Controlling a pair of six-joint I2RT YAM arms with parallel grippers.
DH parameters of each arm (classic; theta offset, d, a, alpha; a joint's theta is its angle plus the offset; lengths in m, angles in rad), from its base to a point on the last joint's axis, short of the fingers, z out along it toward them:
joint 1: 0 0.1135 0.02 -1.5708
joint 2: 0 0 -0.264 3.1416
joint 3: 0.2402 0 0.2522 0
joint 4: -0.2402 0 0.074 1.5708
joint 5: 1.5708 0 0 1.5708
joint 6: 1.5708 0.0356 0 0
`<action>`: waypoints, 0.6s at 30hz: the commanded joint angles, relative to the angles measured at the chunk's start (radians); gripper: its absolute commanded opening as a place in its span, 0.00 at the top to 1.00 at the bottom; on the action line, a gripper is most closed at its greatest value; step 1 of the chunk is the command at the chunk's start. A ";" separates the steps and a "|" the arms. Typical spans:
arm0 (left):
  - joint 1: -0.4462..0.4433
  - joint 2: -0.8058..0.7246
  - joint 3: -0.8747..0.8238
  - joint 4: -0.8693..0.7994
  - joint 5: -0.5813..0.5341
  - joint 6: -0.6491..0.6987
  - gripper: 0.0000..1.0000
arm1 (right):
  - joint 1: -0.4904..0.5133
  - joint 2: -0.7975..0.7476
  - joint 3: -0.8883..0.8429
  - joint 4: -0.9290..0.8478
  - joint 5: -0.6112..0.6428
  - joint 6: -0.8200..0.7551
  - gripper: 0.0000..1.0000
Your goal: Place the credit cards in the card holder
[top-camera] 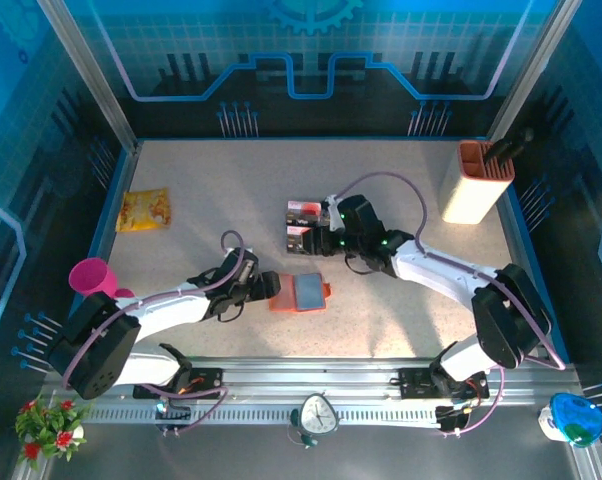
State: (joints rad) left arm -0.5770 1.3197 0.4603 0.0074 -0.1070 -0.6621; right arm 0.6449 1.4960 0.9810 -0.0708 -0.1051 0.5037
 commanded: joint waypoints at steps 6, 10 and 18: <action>0.004 0.067 0.021 -0.024 -0.011 0.044 0.22 | -0.043 0.035 0.148 -0.401 0.087 -0.443 0.54; 0.005 0.078 0.027 -0.023 -0.010 0.047 0.22 | -0.025 0.075 0.171 -0.452 0.138 -0.517 0.55; 0.005 0.082 0.036 -0.027 -0.009 0.050 0.22 | 0.027 0.131 0.180 -0.468 0.288 -0.612 0.56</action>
State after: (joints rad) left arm -0.5770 1.3502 0.4961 -0.0330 -0.1081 -0.6445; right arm 0.6510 1.6081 1.1278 -0.4965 0.1047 -0.0360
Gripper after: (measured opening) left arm 0.782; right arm 0.444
